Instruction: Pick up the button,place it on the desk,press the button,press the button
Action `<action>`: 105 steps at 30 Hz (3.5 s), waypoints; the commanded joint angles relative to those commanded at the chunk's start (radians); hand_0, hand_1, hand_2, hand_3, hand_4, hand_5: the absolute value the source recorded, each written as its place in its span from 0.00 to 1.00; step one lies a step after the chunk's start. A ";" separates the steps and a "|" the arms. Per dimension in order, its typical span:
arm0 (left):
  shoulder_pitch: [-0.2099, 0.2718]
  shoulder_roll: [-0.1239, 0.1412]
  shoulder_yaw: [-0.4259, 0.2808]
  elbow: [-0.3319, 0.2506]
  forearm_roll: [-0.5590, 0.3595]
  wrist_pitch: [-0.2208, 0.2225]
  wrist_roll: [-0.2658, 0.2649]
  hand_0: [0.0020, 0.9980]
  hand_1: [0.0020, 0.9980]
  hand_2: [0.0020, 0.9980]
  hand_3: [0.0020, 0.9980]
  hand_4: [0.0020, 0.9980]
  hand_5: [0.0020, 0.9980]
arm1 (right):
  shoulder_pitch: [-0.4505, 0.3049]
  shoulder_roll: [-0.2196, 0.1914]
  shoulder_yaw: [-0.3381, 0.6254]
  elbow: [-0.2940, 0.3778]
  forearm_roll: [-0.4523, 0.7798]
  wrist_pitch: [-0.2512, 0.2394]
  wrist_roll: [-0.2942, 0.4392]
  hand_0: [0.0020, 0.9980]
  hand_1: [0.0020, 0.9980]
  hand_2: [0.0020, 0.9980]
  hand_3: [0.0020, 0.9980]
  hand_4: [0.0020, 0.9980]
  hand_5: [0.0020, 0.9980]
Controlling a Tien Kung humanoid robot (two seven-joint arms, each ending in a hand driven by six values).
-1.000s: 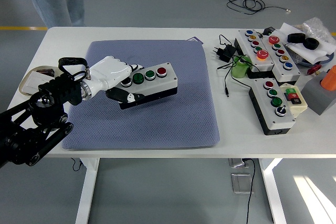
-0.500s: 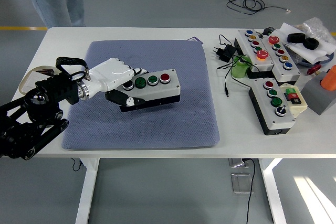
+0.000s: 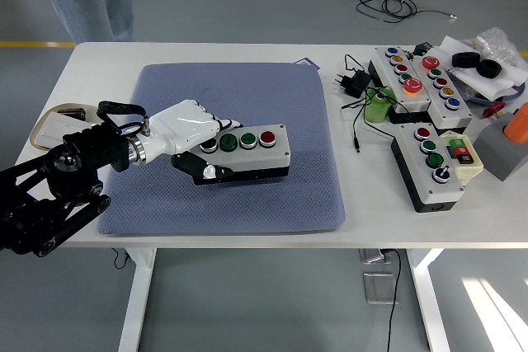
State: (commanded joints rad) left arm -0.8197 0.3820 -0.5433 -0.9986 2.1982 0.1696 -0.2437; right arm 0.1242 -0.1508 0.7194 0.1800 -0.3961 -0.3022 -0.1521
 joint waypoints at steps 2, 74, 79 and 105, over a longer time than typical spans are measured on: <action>-0.003 -0.001 0.006 0.003 -0.001 0.001 0.000 0.46 0.37 0.33 0.34 0.49 0.00 | 0.001 0.000 -0.001 0.000 0.002 0.000 0.000 0.79 0.80 0.82 0.75 0.41 0.48; 0.022 0.000 -0.032 0.028 -0.161 -0.178 0.015 0.81 0.88 0.96 1.00 1.00 0.29 | 0.000 0.000 -0.022 0.000 -0.001 -0.002 -0.004 0.79 0.80 0.82 0.75 0.41 0.48; 0.027 0.004 -0.040 0.023 -0.168 -0.202 0.022 0.84 0.91 0.98 1.00 1.00 0.33 | 0.001 0.000 -0.024 0.000 0.002 -0.001 -0.003 0.79 0.80 0.82 0.75 0.41 0.48; 0.095 0.048 -0.263 -0.146 -0.221 -0.195 0.049 0.91 0.97 1.00 1.00 1.00 0.38 | 0.006 -0.003 -0.015 0.000 -0.002 0.000 -0.001 0.79 0.80 0.82 0.75 0.41 0.48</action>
State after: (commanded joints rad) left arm -0.7247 0.4301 -0.8067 -1.1448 1.9772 -0.0259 -0.1951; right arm 0.1300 -0.1540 0.7041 0.1800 -0.3985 -0.3023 -0.1528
